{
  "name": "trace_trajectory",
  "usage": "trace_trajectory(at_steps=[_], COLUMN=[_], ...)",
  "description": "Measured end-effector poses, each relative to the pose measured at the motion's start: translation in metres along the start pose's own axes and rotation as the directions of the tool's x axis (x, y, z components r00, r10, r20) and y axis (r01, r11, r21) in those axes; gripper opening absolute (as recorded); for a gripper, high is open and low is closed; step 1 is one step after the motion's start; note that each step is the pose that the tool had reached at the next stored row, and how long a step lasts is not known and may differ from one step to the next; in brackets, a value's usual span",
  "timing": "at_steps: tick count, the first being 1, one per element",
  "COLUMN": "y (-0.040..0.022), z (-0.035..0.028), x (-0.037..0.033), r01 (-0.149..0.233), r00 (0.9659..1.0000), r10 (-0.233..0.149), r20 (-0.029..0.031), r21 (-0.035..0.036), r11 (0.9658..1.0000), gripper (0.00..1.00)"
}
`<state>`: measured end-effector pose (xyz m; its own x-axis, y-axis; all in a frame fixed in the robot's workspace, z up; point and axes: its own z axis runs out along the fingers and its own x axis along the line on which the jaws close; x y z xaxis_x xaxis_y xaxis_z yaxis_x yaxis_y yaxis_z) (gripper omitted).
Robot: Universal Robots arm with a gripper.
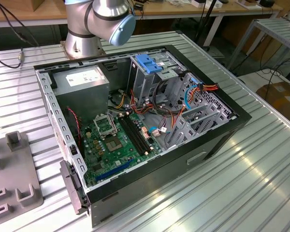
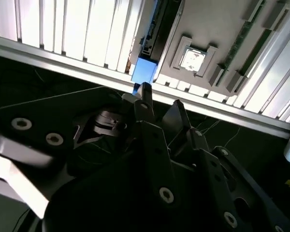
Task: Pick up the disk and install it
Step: 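Pick up the disk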
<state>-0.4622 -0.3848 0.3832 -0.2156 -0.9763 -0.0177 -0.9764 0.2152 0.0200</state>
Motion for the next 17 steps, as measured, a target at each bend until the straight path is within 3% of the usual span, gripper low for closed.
trace_trajectory(at_steps=[1, 2, 5, 10, 13, 17], y=[0.0, 0.0, -0.0001, -0.0002, -0.0002, -0.0002], z=[0.0008, 0.0016, 0.0037, 0.0063, 0.0074, 0.0076], x=[0.0, 0.0, 0.0001, 0.0001, 0.0001, 0.0001], r01=[0.022, 0.041, 0.102, 0.189, 0.205, 0.207], r00=[0.9998, 0.9992, 0.9947, 0.9819, 0.9788, 0.9784], r10=[-0.022, -0.041, -0.102, -0.189, -0.205, -0.207], r20=[-0.0006, -0.0012, -0.0031, -0.0055, -0.0057, -0.0058], r21=[-0.0002, -0.0004, -0.0007, -0.0019, -0.0023, -0.0023], r11=[0.9998, 0.9992, 0.9947, 0.9819, 0.9788, 0.9784], gripper=[0.36, 0.42, 0.42, 0.42, 0.42, 0.42])
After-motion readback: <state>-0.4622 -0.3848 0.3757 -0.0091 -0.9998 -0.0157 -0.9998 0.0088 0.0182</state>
